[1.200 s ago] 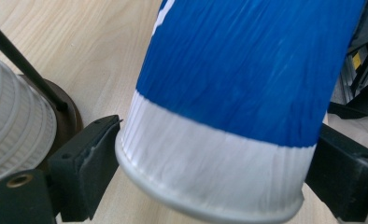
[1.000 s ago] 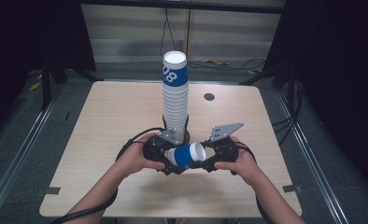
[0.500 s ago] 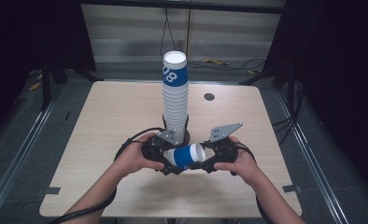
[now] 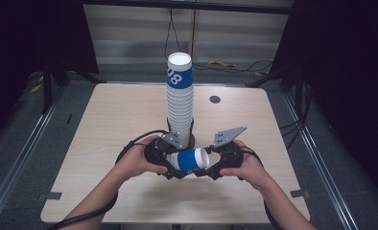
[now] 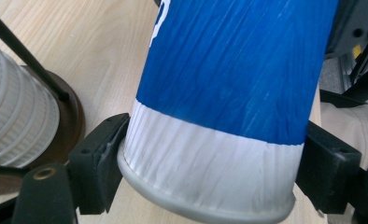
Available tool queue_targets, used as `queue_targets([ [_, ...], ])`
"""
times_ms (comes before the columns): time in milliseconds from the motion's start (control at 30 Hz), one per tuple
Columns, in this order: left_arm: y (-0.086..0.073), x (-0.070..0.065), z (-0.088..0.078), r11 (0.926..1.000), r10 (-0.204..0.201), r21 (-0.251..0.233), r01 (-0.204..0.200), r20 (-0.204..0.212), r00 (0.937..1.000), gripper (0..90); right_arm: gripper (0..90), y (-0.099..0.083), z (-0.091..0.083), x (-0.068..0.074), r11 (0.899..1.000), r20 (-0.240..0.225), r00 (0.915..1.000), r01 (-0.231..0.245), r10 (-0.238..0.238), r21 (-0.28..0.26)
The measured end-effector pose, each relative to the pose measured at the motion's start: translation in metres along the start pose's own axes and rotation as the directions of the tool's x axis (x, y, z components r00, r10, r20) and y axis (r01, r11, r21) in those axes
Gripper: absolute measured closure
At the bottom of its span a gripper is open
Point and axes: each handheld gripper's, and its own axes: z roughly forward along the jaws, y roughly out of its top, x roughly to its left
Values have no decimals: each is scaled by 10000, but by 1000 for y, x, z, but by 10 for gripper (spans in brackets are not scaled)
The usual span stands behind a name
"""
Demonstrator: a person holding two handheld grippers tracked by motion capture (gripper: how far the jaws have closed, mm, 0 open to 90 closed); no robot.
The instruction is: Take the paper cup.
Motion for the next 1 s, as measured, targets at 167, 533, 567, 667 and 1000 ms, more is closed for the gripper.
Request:
queue_targets([
  [167, 0, 0, -1, 9998, -85, 179, 86, -83, 9999, 198, 179, 2, 1, 1, 9995, 127, 9998, 130, -134, 303],
  [533, 2, -1, -2, 9967, -89, 803, 121, -399, 9992, 198, 174, 7, 0, 2, 9917, 331, 9987, 350, -394, 1237],
  [567, 3, -1, -2, 9955, -117, 933, 153, -392, 9992, 198, 174, 9, -1, 2, 9886, 434, 9979, 415, -482, 1445],
  [667, 4, -2, -2, 9950, -34, 993, 71, -382, 9993, 198, 174, 11, -1, 2, 9856, 439, 9975, 471, -549, 1622],
  [1000, 7, -2, 0, 9850, 58, 1726, 32, -512, 9987, 198, 175, 21, -3, 3, 9534, 451, 9956, 654, -823, 2946],
])
